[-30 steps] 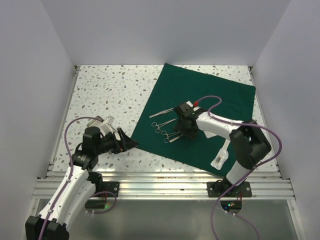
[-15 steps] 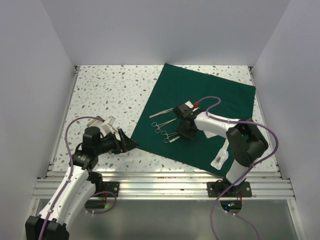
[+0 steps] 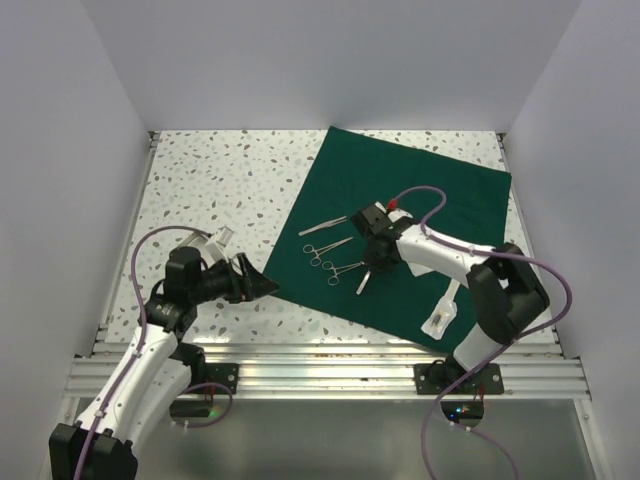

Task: Prepare the surgical pack

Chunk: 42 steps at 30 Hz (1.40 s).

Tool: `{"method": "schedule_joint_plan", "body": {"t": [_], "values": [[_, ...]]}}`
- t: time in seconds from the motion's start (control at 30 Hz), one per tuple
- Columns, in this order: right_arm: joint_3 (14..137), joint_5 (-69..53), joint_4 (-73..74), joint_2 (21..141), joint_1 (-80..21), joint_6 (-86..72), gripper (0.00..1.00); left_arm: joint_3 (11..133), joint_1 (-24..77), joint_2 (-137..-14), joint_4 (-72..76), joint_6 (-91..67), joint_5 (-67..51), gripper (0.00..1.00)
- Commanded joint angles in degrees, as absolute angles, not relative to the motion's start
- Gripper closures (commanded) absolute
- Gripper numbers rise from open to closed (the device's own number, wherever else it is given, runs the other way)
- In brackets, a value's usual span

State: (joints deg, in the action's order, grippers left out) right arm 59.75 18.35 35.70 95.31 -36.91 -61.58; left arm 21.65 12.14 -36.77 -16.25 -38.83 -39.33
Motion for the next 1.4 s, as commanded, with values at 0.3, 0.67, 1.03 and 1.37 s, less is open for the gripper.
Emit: {"method": "schedule_joint_plan", "body": {"t": [0.3, 0.67, 1.03, 1.37], "values": [[48.52, -11.23, 10.03, 77.97, -38.93, -39.64, 1.0, 24.6, 18.54, -46.82, 7.28, -41.4, -40.35, 0.28], [47.81, -19.25, 1.67, 74.09, -40.6, -41.04, 1.0, 28.04, 32.87, -60.12, 12.74, -42.71, -32.34, 0.23], [46.05, -21.18, -1.67, 73.22, -41.66, -43.5, 1.0, 30.93, 38.14, -68.81, 19.51, -46.58, -30.67, 0.36], [53.59, -9.97, 13.94, 73.65, -41.31, -40.0, 0.28, 35.06, 38.15, -70.5, 8.93, -43.96, -24.45, 1.0]]}}
